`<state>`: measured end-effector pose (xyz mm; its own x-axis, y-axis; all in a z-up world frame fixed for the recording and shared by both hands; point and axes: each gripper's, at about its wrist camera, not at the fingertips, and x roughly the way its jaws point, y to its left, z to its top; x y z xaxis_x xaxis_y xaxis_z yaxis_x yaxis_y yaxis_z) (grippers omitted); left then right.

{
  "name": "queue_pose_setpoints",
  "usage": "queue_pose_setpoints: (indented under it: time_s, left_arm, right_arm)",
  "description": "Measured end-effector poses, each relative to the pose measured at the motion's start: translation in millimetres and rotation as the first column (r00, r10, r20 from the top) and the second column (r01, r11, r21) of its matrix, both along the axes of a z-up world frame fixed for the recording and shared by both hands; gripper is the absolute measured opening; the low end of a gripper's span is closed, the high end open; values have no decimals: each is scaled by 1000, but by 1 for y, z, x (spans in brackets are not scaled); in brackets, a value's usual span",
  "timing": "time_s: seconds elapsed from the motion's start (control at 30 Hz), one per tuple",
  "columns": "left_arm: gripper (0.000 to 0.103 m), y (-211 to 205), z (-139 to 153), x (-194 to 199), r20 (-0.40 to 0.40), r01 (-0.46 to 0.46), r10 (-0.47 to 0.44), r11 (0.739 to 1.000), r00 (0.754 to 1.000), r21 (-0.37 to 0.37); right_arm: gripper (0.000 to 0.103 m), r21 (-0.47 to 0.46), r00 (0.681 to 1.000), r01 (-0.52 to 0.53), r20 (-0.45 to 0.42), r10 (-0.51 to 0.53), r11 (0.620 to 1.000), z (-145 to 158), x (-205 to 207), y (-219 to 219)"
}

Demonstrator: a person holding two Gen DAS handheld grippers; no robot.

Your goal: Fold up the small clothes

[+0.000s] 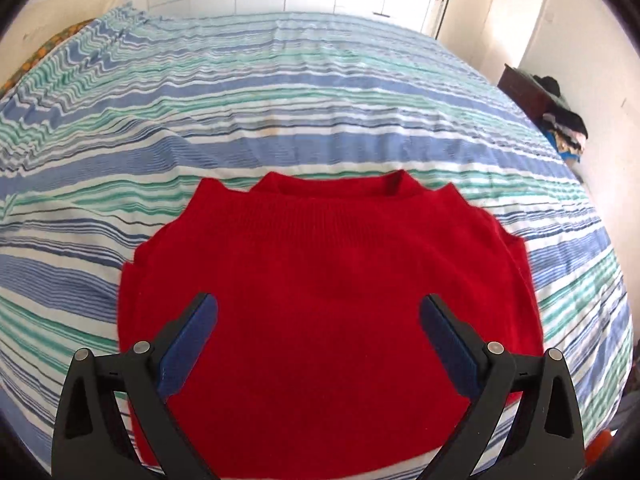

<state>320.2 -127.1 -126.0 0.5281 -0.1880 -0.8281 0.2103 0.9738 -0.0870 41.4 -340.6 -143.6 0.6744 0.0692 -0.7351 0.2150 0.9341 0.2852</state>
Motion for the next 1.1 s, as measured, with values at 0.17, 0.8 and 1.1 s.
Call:
queue_pose_setpoints:
  time_s: [0.17,0.8,1.1]
  left_arm:
    - [100,-10,-52,-53,-30,70,-66,985,997,158]
    - [99,195,-13,-73,-128,-210,173,903,976,-376]
    - [73,183,-64,-7,-291,-237,97,834,952,-499]
  right_arm:
    - [101,59,999,35,6,-35,998,-1,-2,-13]
    - [101,0,999,41,-15,-41,999,-8,-4,-9]
    - [101,-75,1000,-13,-27,11,997,-9,-1,7]
